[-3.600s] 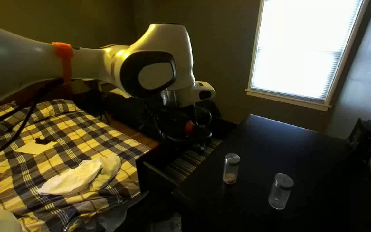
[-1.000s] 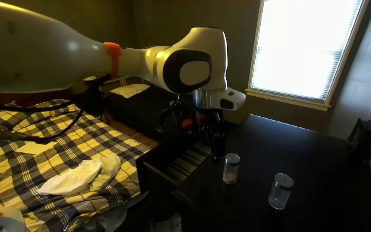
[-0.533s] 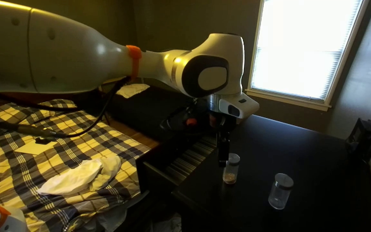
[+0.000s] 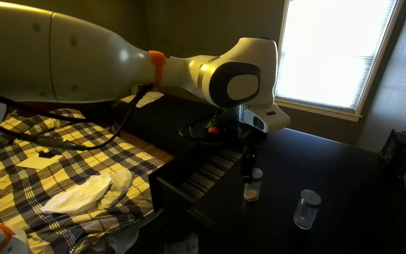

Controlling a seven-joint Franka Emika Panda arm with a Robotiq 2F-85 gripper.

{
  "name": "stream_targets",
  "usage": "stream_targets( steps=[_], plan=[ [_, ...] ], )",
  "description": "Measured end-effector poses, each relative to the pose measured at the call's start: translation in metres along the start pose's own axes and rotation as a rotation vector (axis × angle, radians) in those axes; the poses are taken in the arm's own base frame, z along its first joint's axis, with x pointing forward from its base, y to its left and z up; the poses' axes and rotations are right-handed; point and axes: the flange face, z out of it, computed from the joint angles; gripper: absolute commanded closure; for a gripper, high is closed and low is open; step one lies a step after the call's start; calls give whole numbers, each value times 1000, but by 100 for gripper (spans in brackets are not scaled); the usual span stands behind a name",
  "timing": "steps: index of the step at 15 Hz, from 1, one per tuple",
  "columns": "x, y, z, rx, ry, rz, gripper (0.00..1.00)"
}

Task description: Move one bottle to the open drawer

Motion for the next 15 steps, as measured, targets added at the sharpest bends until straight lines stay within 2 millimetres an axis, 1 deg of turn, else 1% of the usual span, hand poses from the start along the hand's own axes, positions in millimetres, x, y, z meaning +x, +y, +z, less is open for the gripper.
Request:
stream_targets(
  steps=[1, 3, 5, 6, 7, 8, 11, 15],
  plan=[
    [2, 0, 1, -1, 0, 16, 24],
    [4, 1, 3, -4, -2, 40, 31],
    [5, 1, 5, -8, -3, 58, 34],
    [5, 1, 5, -9, -3, 65, 43],
    [6, 2, 6, -10, -2, 74, 42],
    [6, 2, 6, -12, -1, 82, 52],
    [7, 2, 5, -14, 7, 99, 75],
    [5, -1, 1, -3, 22, 84, 75]
  ],
)
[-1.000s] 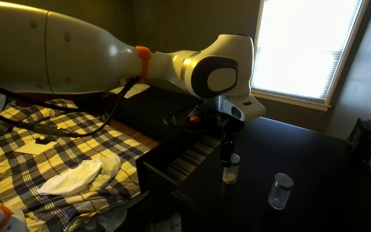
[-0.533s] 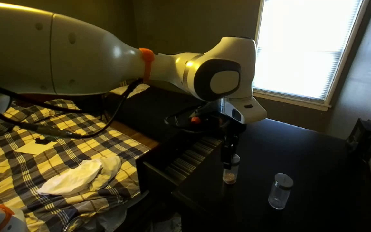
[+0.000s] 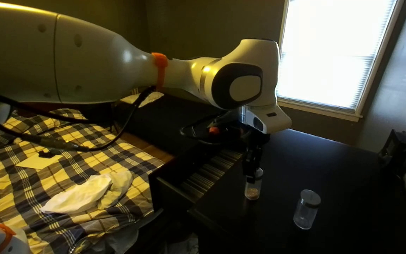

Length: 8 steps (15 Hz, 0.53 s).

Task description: Move one bottle to the open drawer

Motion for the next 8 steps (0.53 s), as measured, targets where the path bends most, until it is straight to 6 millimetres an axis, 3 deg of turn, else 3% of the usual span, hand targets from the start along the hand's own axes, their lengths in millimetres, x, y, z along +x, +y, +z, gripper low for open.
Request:
stream_targets(
  steps=[2, 8],
  plan=[
    [-6, -6, -11, 36, 23, -61, 75],
    [-49, -27, -70, 170, 107, -360, 75]
  ],
)
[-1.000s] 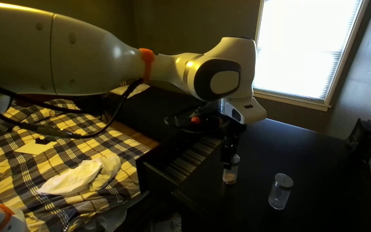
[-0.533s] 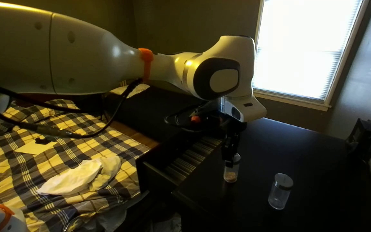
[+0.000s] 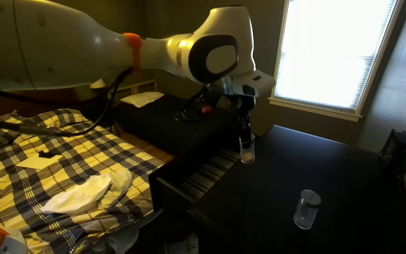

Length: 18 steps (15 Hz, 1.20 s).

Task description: Move one bottle to the open drawer

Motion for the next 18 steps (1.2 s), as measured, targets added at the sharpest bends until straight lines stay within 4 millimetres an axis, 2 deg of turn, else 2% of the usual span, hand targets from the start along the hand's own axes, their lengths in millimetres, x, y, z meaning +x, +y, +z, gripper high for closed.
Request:
stream_targets(
  steps=[4, 7, 8, 10, 16, 17, 18],
  plan=[
    [-24, -42, -21, 76, 15, -210, 75],
    [-42, -78, -15, 143, 13, -368, 75],
    [-47, -89, -9, 167, 3, -418, 50],
    [-50, -94, -2, 164, -6, -429, 50],
    [-46, -89, -6, 166, 1, -419, 50],
    [-45, -89, -6, 166, 1, -419, 75],
    [-46, -89, -6, 166, 1, -419, 75]
  ],
)
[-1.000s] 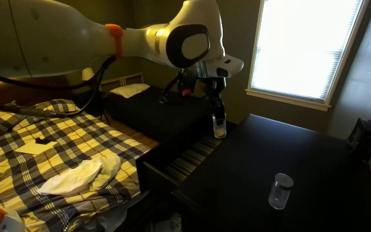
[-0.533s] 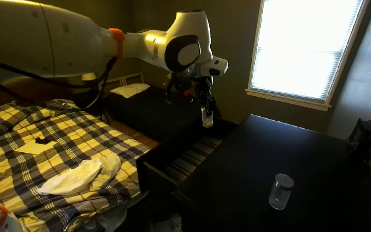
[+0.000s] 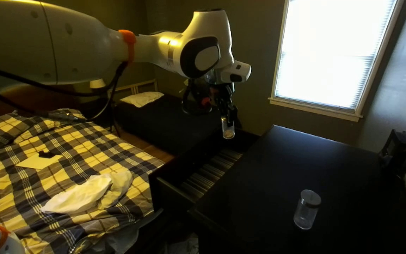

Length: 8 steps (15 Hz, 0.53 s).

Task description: Move one bottle to the open drawer

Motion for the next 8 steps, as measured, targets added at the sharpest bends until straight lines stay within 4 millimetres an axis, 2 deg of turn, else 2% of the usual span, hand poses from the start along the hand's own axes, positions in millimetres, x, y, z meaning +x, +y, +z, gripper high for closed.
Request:
stream_targets(
  steps=[3, 5, 8],
  plan=[
    [1, -9, 5, 1, -4, -44, 75],
    [4, -31, 15, 7, -10, -136, 75],
    [11, -77, 37, 20, -18, -287, 75]
  ],
)
